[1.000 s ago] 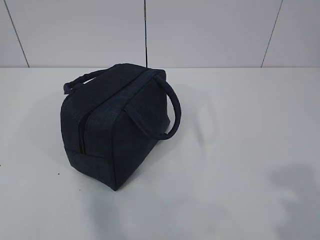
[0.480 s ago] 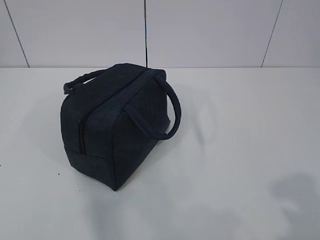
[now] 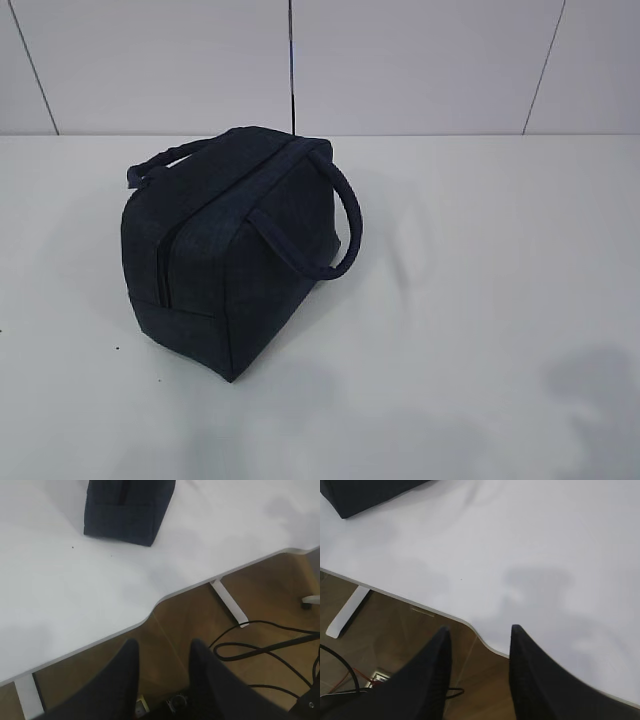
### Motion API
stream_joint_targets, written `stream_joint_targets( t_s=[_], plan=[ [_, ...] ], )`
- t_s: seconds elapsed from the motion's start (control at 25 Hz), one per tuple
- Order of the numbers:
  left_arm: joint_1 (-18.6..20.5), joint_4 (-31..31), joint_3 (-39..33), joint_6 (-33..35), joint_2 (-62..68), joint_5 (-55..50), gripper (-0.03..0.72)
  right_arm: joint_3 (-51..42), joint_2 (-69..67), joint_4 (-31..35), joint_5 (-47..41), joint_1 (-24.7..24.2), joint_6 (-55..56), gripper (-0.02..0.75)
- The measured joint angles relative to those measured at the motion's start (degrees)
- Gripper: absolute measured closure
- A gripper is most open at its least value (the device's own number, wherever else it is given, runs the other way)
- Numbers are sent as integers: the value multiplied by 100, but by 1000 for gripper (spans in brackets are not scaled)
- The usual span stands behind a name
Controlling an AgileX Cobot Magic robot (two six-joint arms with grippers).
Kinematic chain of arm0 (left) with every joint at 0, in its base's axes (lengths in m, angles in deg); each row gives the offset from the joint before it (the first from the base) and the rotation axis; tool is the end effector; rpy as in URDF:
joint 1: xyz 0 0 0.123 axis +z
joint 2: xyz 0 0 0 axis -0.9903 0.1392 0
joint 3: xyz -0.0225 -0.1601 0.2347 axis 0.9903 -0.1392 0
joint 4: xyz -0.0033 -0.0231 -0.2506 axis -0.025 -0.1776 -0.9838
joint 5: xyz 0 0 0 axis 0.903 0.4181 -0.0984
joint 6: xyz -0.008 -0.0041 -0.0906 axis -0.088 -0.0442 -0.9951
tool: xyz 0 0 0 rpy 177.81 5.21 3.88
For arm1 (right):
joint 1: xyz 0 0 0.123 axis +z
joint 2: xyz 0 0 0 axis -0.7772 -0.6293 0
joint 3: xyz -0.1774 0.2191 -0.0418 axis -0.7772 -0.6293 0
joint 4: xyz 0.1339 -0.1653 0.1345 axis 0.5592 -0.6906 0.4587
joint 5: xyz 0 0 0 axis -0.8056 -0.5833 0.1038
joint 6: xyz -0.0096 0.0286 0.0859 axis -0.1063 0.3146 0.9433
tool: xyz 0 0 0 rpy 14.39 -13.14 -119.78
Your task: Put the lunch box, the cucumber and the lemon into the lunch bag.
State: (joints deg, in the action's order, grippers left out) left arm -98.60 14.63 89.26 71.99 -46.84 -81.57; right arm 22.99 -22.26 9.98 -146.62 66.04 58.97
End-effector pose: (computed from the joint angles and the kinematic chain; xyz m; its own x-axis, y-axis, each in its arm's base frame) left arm -0.0286 -0.0205 0.2785 -0.5929 0.1292 -0.7949 0.4799 0.8493 -0.2199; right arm 0.0049 0.0063 0.2729 -0.5620 -0.2351 -0.7930 -0.3457 0.9378 -0.0330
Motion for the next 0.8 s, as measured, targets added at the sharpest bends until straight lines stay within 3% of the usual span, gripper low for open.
stream_joint_targets(
  t_s=[0.8],
  plan=[
    [0, -51, -227, 242, 0, 11, 443, -44, 0, -87, -10, 0, -12, 425]
  ],
)
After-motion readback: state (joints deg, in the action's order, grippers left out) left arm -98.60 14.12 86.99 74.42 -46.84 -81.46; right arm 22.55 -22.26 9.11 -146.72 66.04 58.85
